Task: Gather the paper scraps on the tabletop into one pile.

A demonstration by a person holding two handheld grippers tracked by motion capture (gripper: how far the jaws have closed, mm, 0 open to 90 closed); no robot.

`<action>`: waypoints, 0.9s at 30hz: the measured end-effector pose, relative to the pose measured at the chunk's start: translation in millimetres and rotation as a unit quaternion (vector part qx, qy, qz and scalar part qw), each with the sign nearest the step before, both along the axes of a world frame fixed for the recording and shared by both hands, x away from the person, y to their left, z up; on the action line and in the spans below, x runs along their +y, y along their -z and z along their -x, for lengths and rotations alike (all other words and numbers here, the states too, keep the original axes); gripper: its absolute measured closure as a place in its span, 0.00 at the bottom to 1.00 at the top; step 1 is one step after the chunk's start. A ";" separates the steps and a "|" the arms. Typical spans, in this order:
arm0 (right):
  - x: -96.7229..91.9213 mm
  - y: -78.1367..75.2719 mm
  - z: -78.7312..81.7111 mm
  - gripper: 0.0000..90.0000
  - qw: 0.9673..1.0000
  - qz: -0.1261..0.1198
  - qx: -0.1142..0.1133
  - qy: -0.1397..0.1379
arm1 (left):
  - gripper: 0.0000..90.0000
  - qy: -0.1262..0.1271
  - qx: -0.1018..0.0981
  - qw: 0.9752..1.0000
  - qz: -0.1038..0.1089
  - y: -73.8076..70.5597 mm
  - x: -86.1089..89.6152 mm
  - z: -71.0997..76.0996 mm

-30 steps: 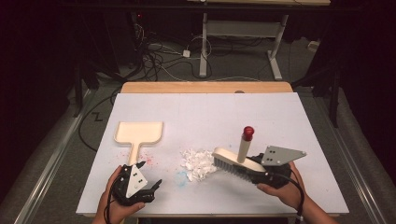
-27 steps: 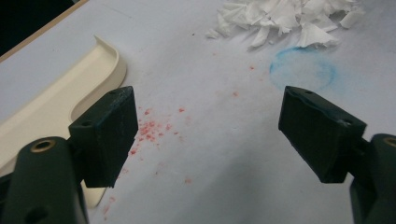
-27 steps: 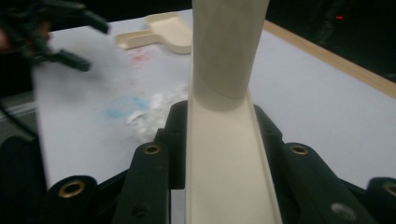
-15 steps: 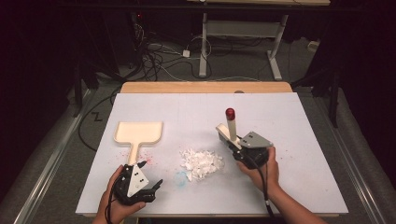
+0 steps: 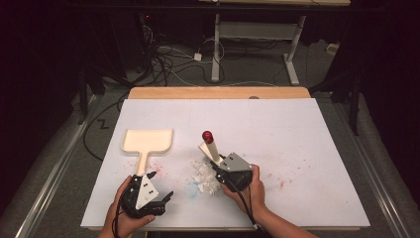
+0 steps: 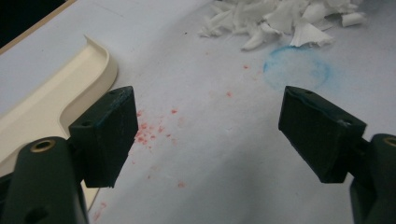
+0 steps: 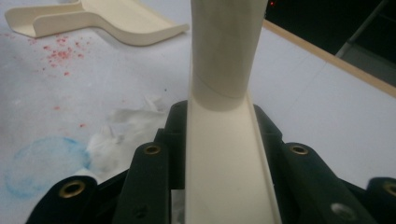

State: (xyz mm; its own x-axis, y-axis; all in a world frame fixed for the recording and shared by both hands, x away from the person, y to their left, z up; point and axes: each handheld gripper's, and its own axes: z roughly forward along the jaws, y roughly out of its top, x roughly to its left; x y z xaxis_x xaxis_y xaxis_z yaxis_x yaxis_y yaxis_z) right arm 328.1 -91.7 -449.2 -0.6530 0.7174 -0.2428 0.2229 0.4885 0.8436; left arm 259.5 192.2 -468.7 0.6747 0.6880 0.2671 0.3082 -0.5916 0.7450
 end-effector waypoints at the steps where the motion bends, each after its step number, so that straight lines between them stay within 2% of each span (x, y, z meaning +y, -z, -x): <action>1: -3.4 -4.0 -1.8 0.75 1.000 -0.006 -0.004 0.005 | 0.21 0.000 0.001 1.000 -0.001 0.2 0.3 -0.2; 4: -11.9 -10.9 -3.8 0.75 1.000 -0.014 -0.008 0.010 | 0.21 -0.001 0.001 1.000 0.000 0.6 0.4 -0.3; 5: -22.7 -18.2 -5.0 0.75 1.000 -0.028 -0.008 0.012 | 0.21 -0.001 0.002 1.000 0.000 0.4 0.3 -0.2; 7: -27.2 -20.7 -5.4 0.75 0.999 -0.035 -0.008 0.012 | 0.21 0.000 0.002 1.000 -0.002 0.1 0.3 -0.2; 10: -45.3 -31.2 -5.9 0.75 0.998 -0.067 -0.007 0.012 | 0.21 0.000 0.003 1.000 -0.004 0.8 -1.6 -0.9; 12: -53.5 -36.3 -4.9 0.75 0.997 -0.071 -0.002 0.013 | 0.21 0.001 0.003 1.000 -0.007 1.2 -3.2 -0.9; 13: -60.8 -40.1 -3.4 0.75 0.998 -0.067 0.008 0.006 | 0.21 0.002 0.003 1.000 -0.008 1.1 -3.7 -0.7; 16: -71.4 -42.5 0.0 0.75 0.998 -0.061 0.017 -0.002 | 0.21 0.002 0.001 1.000 -0.006 0.7 -3.3 0.1; 20: -89.7 -40.2 8.6 0.75 0.998 -0.050 0.040 -0.017 | 0.21 0.002 0.005 1.000 -0.007 1.9 -2.7 -0.6; 27: -119.6 -46.0 24.1 0.75 0.997 -0.035 0.050 -0.040 | 0.21 0.004 0.002 1.000 -0.009 1.3 -3.3 0.4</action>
State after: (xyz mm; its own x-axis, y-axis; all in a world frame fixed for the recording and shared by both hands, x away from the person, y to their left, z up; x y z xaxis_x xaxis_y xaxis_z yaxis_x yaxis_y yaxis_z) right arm 303.9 -211.3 -403.2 -0.7278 0.6744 -0.1244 0.2704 0.4489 0.8517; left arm 259.0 188.9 -470.0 0.6809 0.6781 0.2767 0.3076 -0.6076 0.7322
